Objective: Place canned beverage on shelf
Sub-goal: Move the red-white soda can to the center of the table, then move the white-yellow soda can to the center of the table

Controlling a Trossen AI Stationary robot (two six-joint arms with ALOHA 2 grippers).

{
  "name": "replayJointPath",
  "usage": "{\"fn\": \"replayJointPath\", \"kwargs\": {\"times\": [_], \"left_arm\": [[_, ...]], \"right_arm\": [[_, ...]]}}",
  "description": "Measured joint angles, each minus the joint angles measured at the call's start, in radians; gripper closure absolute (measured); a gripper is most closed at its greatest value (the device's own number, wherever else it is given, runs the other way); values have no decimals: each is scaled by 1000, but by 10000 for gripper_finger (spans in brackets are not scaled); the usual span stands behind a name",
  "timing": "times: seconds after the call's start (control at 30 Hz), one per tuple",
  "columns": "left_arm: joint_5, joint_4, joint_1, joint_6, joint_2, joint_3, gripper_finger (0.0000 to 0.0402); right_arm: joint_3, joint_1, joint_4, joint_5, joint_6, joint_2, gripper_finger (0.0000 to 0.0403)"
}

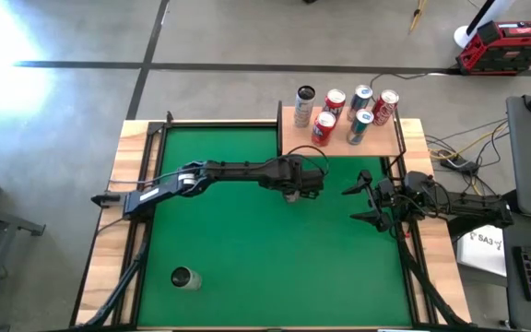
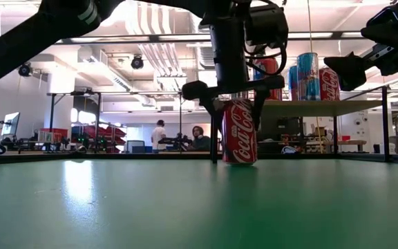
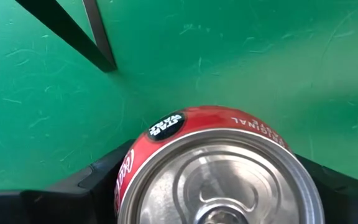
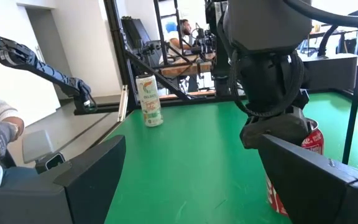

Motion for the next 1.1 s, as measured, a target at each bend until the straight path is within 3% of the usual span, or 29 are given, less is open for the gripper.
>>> {"fn": "replayJointPath", "kwargs": {"times": [0.2,0.73,0.87,1.1], "left_arm": [[0,2,-1,-2,0,0,70],[44,-102,-65,-80,-19,9,6],[55,-179,-113,-184,-50,9,3],[11,-369,-248,-495,-99,9,4]], "right_arm": [[0,0,0,0,0,0,44],[0,0,0,0,0,0,44],[0,0,0,0,0,0,44],[0,0,0,0,0,0,44]]}}
